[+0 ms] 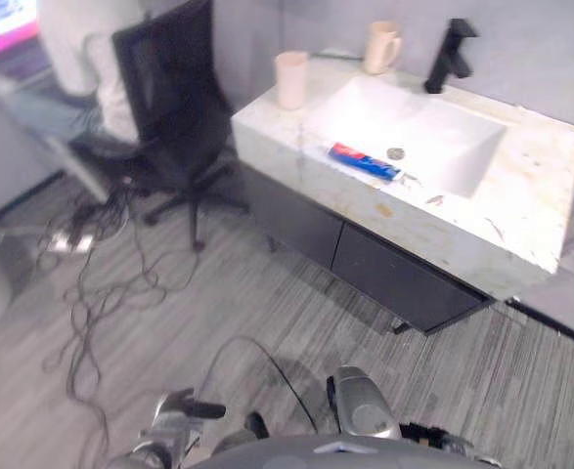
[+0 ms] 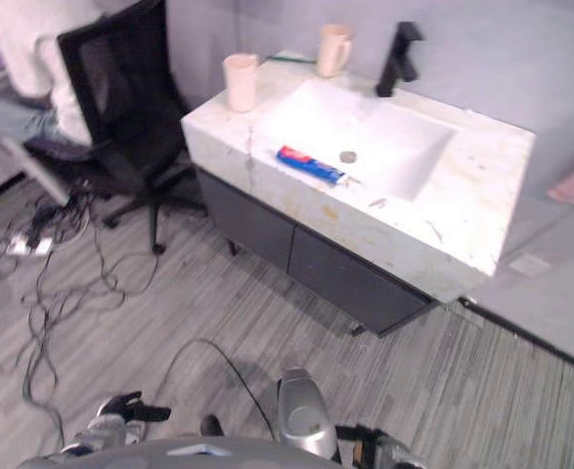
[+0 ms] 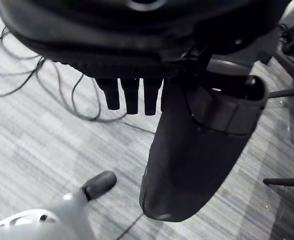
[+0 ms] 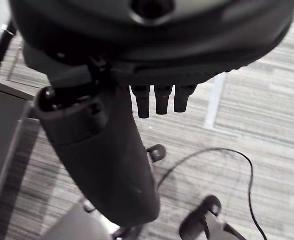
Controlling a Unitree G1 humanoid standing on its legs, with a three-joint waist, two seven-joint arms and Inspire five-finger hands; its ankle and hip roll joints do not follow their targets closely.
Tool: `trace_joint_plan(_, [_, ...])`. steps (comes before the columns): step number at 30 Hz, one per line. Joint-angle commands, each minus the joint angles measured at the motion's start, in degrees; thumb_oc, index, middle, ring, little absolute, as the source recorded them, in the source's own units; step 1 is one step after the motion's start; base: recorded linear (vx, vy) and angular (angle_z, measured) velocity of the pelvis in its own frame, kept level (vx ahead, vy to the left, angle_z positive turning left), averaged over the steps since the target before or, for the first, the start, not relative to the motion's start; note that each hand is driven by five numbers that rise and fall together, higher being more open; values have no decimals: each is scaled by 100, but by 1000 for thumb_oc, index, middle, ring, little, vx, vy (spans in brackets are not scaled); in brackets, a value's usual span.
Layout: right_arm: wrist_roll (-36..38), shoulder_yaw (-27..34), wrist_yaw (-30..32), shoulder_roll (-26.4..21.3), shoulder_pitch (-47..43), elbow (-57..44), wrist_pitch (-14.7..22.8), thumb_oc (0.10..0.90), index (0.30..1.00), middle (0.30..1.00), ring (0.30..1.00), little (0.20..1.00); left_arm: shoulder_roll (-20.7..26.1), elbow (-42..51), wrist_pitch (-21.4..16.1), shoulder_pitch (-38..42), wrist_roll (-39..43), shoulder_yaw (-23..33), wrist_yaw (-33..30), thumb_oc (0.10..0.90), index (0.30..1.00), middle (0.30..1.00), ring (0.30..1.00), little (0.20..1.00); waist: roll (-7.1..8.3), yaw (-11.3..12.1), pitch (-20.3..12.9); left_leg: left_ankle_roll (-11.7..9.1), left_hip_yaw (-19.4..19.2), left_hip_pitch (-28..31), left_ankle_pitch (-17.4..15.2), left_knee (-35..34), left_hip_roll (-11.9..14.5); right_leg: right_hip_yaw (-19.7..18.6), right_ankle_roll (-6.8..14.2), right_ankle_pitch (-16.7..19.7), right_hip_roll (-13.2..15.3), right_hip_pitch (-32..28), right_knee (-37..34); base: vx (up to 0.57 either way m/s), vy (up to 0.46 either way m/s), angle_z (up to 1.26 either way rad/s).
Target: Organize the bathroom.
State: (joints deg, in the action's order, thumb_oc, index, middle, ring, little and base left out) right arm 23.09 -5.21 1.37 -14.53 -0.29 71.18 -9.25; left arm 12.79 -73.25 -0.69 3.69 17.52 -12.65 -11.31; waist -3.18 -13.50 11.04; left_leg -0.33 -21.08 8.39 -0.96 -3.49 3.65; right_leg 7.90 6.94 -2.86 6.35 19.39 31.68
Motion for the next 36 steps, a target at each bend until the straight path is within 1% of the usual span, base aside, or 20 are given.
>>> trace_joint_plan(1, [-236,-275,4,-95,-104,98,207,800,900,900,900,900,209,16,-279,241,320,149,-297,800,900,900,900,900,170,-88,24,61,-10,-29,-795,537,-342,1255,225,317,-7,-636,-2134,312,92,-131])
trace_joint_plan(3, [-203,-318,8,-69,-43,64,123,800,900,900,900,900,155,67,-409,224,453,188,-413,800,900,900,900,900,245,-41,96,61,-176,213,-976,526,-438,1672,257,737,-76,-606,-2515,216,79,-132])
trace_joint_plan(5, [18,-264,-28,-44,95,119,170,800,900,900,900,900,136,86,-539,288,110,182,-548,800,900,900,900,900,260,-125,85,126,48,280,-1109,643,-540,1211,143,726,-275,-621,-2553,222,52,-70])
trace_joint_plan(6, [59,-266,-18,-41,113,138,181,800,900,900,900,900,128,98,-544,281,120,185,-552,800,900,900,900,900,249,-145,77,92,131,303,-1127,755,-565,1120,113,715,-353,-630,-2525,229,46,4])
trace_joint_plan(7, [143,-244,43,-62,159,160,256,800,900,900,900,900,127,148,-561,256,252,203,-507,800,900,900,900,900,273,-198,28,-79,236,207,-838,1235,-634,967,-60,733,-420,-720,-2565,112,26,32])
trace_joint_plan(8, [131,-245,45,-73,167,157,266,800,900,900,900,900,124,155,-561,253,247,208,-506,800,900,900,900,900,274,-199,22,-138,270,150,-716,1428,-613,925,-101,713,-448,-763,-2595,166,31,31])
trace_joint_plan(9, [119,-258,56,-130,179,131,235,800,900,900,900,900,119,163,-646,239,147,211,-491,800,900,900,900,900,280,-162,37,-381,406,-204,-185,2331,-543,697,-250,635,-558,-1013,-2726,124,28,13])
trace_joint_plan(10, [172,-261,63,-142,178,124,227,800,900,900,900,900,119,162,-697,236,118,210,-498,800,900,900,900,900,279,-150,45,-420,427,-286,-91,2463,-532,658,-271,623,-573,-1059,-2743,174,98,-18])
trace_joint_plan(11, [174,-256,68,-172,160,101,237,800,900,900,900,900,113,225,-665,251,275,218,-599,800,900,900,900,900,356,-32,79,-398,525,-780,-86,3024,-400,458,-333,489,-527,-1326,-2733,112,165,-49])
trace_joint_plan(13, [171,-256,41,-216,105,105,276,800,900,900,900,900,105,248,-712,267,244,254,-721,800,900,900,900,900,399,60,65,-221,599,-857,-376,2886,-348,287,-330,419,-479,-1466,-2746,93,220,-97])
trace_joint_plan(16, [249,-342,81,-209,-67,131,264,800,900,900,900,900,66,292,-699,301,372,223,-796,800,900,900,900,900,433,197,27,-2,942,-749,-612,2054,-368,-52,-261,484,-461,-1586,-2961,70,244,-101])
trace_joint_plan(17, [189,-393,93,-186,-160,177,290,800,900,900,900,900,33,305,-770,284,455,191,-907,800,900,900,900,900,380,301,-15,0,1360,-667,-477,1095,-294,-282,-204,483,-506,-1676,-3083,67,247,-68])
trace_joint_plan(19, [225,-459,161,-125,-207,169,302,800,900,900,900,900,13,273,-828,261,434,198,-790,800,900,900,900,900,363,367,-32,2,1540,-663,-427,966,-341,-432,-121,429,-465,-1626,-2984,60,261,-81])
trace_joint_plan(20, [319,-489,239,-74,-211,163,318,800,900,900,900,900,4,296,-845,243,166,192,-783,800,900,900,900,900,306,351,-49,-10,1339,-556,-373,718,-286,-399,-91,394,-448,-1640,-2998,52,253,-76])
trace_joint_plan(23, [269,-443,243,-19,-192,204,364,800,900,900,900,900,82,243,-881,211,105,61,-587,800,900,900,900,900,178,283,-135,17,1299,-328,-278,214,-326,-475,47,390,-380,-1549,-2913,48,236,-59])
trace_joint_plan(26, [76,-475,270,36,-160,168,426,800,900,900,900,900,150,255,-935,177,8,2,-616,800,900,900,900,900,130,245,-148,102,1216,-233,-282,9,-415,-503,169,442,-278,-1388,-2821,-12,163,-25])
trace_joint_plan(28, [5,-506,279,88,-177,130,453,800,900,900,900,900,177,248,-1044,136,89,-11,-794,800,900,900,900,900,114,278,-151,131,1031,-204,-279,-67,-397,-311,228,397,-192,-1291,-2682,-44,96,-22])
trace_joint_plan(30, [-171,-529,255,129,-244,68,426,800,900,900,900,900,222,299,-1411,70,162,116,-1199,800,900,900,900,900,82,410,-122,139,676,-192,-278,-49,-283,201,258,192,-84,-1188,-2298,-88,46,-60])
trace_joint_plan(33, [-113,-563,274,128,-269,14,379,800,900,900,900,900,294,660,-1858,84,61,223,-1926,800,900,900,900,900,40,542,-112,173,520,-293,-270,39,-172,298,182,-182,-87,-1280,-1923,-106,-10,-86])
trace_joint_plan(36, [42,-552,317,116,-292,12,297,800,900,900,900,900,366,1308,-1812,47,-194,339,-2953,800,900,900,900,900,122,746,-164,125,547,-405,-272,141,-181,495,120,-106,-47,-1641,-2361,-61,-100,10])
